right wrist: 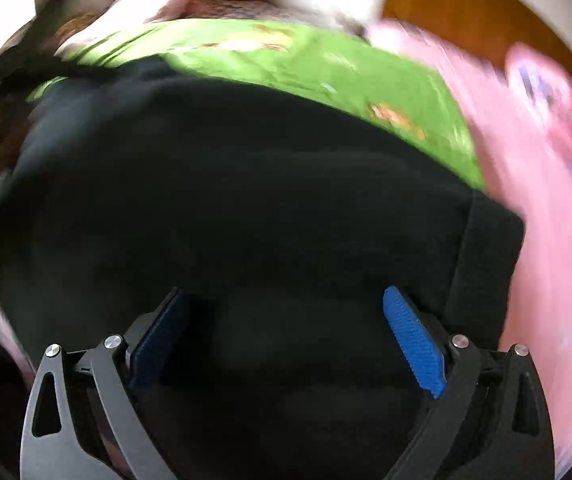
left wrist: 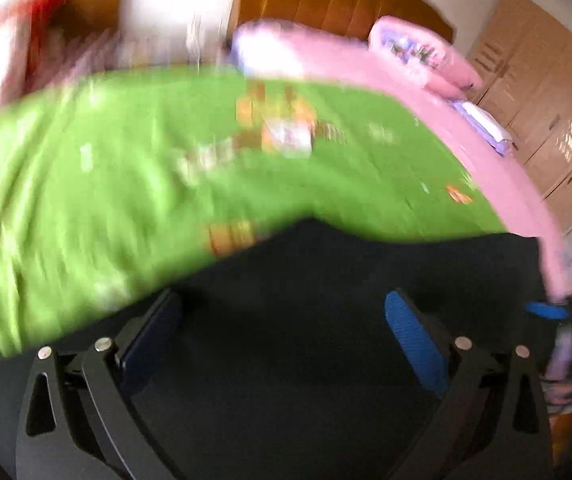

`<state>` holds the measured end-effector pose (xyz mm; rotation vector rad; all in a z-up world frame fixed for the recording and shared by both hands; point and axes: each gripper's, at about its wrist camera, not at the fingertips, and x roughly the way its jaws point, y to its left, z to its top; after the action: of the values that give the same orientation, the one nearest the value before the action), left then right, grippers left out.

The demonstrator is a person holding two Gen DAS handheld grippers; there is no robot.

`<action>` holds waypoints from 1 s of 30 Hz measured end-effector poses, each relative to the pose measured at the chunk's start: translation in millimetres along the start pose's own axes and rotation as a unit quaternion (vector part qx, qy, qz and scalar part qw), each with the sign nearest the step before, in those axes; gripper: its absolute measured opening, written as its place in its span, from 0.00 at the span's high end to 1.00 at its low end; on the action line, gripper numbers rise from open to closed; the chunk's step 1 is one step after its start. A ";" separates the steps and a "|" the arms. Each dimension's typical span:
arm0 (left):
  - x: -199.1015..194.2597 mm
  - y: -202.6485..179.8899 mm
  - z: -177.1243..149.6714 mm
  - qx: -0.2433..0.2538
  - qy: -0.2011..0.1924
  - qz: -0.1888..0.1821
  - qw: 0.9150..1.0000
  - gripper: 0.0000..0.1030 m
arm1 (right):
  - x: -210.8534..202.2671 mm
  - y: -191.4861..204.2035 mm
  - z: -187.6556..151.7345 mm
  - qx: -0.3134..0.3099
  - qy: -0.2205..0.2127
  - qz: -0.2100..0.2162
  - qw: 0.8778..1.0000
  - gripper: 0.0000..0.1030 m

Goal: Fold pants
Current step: 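Open both tools and withdraw them from the folded pants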

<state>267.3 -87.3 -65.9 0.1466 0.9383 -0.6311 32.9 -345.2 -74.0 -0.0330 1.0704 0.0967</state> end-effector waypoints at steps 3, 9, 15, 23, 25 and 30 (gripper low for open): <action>18.0 4.7 8.7 -0.017 0.029 0.027 0.999 0.01 | -10.0 -20.9 -15.1 0.013 0.001 0.032 0.999 0.09; 26.3 0.5 11.5 -0.004 0.036 0.046 0.998 0.01 | -16.0 -13.8 -6.8 0.001 0.029 0.022 0.999 0.09; 29.6 -4.0 8.4 -0.002 0.033 0.054 0.998 0.01 | -47.7 6.2 -9.1 0.036 -0.025 0.076 0.996 0.09; 25.8 -5.2 6.6 -0.003 0.030 0.056 0.998 0.01 | -52.9 8.4 -51.0 0.010 -0.007 0.087 0.996 0.09; 25.1 -6.5 6.4 -0.003 0.030 0.058 0.998 0.01 | -63.9 11.7 -49.0 0.019 -0.021 0.052 0.998 0.09; 21.5 -10.8 4.1 -0.002 0.018 0.063 0.998 0.01 | -56.7 15.5 -71.8 -0.002 -0.005 0.030 1.000 0.08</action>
<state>273.3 -107.1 -78.9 0.2126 0.9576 -0.5106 -58.3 -338.7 -58.4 -0.0043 1.0605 0.1524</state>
